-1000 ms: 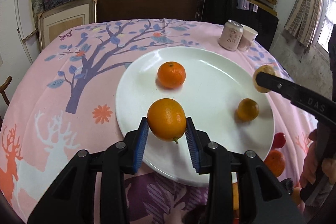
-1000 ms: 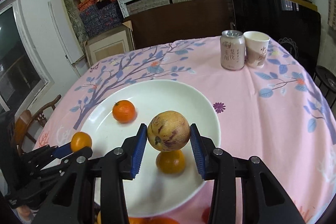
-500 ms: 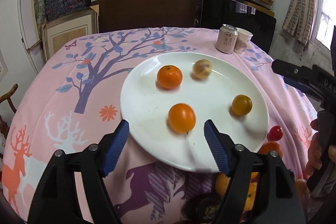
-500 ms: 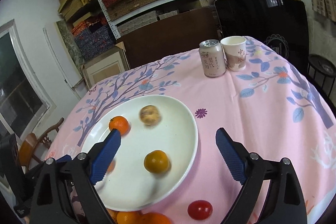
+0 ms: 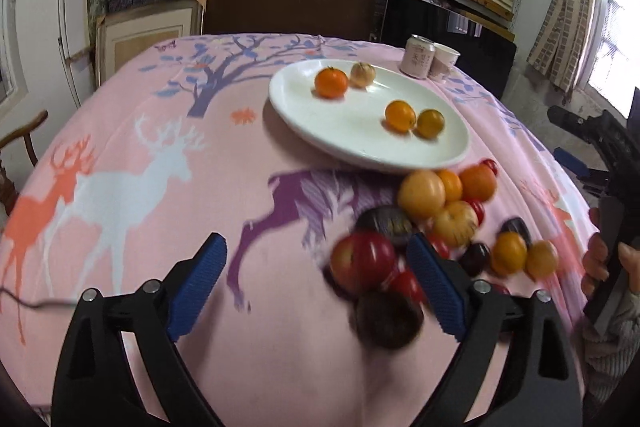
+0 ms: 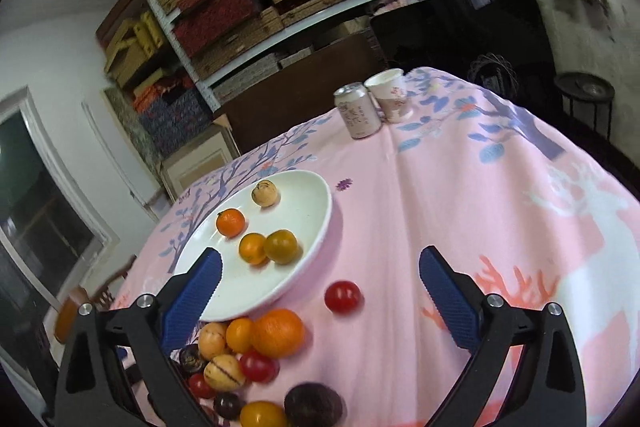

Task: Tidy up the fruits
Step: 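Grasp a dark purple mangosteen from the pile with the left tool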

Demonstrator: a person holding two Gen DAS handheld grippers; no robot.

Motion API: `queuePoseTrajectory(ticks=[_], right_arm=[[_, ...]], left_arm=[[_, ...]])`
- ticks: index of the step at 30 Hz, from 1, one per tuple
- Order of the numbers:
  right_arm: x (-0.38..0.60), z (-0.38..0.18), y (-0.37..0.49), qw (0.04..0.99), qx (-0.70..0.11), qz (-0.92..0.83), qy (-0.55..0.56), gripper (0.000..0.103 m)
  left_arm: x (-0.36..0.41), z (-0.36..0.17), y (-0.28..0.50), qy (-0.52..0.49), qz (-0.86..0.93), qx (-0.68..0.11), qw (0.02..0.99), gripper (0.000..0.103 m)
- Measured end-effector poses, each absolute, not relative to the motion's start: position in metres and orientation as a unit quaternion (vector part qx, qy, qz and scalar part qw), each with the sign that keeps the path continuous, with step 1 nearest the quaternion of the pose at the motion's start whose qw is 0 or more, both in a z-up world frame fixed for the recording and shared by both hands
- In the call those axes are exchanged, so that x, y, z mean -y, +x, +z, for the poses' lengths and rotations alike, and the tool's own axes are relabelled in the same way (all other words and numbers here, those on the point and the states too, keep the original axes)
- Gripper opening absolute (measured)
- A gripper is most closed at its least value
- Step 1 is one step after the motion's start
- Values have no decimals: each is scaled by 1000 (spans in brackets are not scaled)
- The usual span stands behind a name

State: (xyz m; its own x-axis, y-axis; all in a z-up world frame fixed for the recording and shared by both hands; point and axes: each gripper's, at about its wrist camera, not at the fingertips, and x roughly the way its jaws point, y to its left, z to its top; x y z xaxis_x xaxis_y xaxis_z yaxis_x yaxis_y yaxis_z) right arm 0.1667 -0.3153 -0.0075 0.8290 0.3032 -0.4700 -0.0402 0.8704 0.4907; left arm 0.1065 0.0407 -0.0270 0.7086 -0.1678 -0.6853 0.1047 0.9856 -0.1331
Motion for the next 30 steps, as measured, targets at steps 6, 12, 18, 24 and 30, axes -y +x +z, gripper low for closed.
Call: queuePoseTrajectory(ticks=[6,12,18,24,30], right_arm=[[333,-24,162,907,-297,92,285,100],[330,-27,164,903,-307,93,285,100],[335,-32,167,894,-315,97,303,100],[333,-29,165,895,-311,102,303,100],[334,-30,166,895,-313,101,302,100]], left_arm=[[-23,-27,79,-2,-99,-360,928,95],[-25,-38,92,-5,-89,-400,912,96],[-44,-37,76,7,-36,-404,914,99],[-65,-26,51,12,-5,-377,926,99],[-33,-33,52,61,-34,-389,919,99]])
